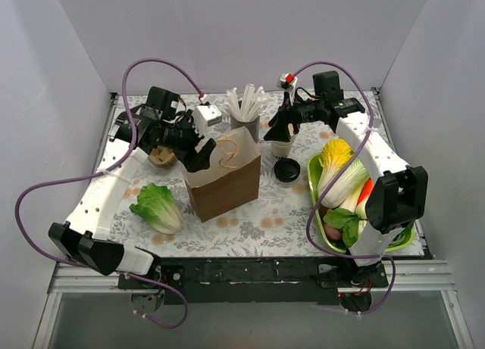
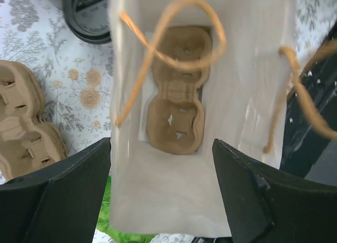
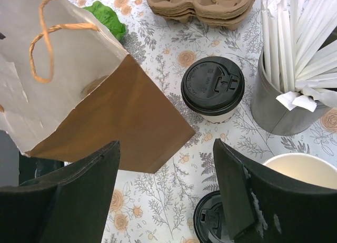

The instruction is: Pack the takeout coffee

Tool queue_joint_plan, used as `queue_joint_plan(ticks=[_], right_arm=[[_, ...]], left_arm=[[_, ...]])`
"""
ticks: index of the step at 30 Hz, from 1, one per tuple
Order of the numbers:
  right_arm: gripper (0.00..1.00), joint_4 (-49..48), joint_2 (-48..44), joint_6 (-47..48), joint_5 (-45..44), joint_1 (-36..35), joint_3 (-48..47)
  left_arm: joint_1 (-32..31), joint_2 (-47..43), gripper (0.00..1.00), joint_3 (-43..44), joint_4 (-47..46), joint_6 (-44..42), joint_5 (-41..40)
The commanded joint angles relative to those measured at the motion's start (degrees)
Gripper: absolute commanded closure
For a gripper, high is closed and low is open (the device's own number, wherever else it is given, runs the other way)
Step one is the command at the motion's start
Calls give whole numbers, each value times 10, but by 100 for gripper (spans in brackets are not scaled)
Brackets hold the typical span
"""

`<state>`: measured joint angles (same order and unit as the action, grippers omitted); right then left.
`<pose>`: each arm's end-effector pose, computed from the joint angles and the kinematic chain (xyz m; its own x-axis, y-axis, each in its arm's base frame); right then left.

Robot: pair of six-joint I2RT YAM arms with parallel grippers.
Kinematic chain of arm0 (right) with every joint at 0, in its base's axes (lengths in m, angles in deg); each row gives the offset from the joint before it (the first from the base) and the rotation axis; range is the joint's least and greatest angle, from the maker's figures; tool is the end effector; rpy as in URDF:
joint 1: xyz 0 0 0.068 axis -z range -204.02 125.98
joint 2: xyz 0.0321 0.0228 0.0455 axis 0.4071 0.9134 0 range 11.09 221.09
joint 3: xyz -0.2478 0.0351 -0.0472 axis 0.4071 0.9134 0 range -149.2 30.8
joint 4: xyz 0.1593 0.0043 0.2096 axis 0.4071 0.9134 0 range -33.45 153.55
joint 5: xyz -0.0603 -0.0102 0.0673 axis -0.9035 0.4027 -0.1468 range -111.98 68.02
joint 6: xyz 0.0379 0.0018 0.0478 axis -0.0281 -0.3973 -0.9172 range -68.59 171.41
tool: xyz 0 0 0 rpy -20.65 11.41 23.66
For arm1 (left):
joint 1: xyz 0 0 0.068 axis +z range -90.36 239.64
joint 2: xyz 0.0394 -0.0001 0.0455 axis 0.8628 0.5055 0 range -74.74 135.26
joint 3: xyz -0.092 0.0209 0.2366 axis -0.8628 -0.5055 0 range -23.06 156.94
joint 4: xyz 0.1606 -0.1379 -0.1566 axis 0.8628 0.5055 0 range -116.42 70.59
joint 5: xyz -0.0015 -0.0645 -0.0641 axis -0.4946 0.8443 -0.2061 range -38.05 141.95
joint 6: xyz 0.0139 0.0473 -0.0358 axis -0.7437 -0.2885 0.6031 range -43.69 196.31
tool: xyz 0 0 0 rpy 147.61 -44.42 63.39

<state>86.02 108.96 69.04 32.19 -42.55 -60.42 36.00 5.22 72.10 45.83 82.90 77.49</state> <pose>0.3554 0.1581 0.3280 -0.2882 -0.2835 -0.9146 -0.9384 0.2738 0.2108 0.2327 -0.1232 0.3810 -0.8299 0.2502 -0.4987 0.4845 0.7664 -0.4218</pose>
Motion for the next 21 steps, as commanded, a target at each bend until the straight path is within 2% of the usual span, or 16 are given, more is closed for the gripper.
queue_joint_plan(ticks=[1, 5, 8, 9, 13, 18, 21], right_arm=[[21, -23, -26, -18, 14, -3, -5], [21, -14, -36, 10, 33, -3, -43], [20, 83, -43, 153, 102, -11, -103], [20, 158, -45, 257, 108, -16, -117], [18, 316, -49, 461, 73, -69, -143], [20, 369, -39, 539, 30, -115, -140], [23, 400, -25, 577, 3, -150, -144]], left_arm=[[4, -15, 23, -5, -92, 99, -44], [8, -38, 20, -35, -168, 138, -74], [8, -27, 19, -32, -188, 161, -71], [9, -20, 19, -26, -177, 171, -66], [14, -3, 22, -30, -171, 185, -44], [20, 6, 30, -53, -170, 191, -41], [25, 5, 39, -68, -167, 190, -43]])
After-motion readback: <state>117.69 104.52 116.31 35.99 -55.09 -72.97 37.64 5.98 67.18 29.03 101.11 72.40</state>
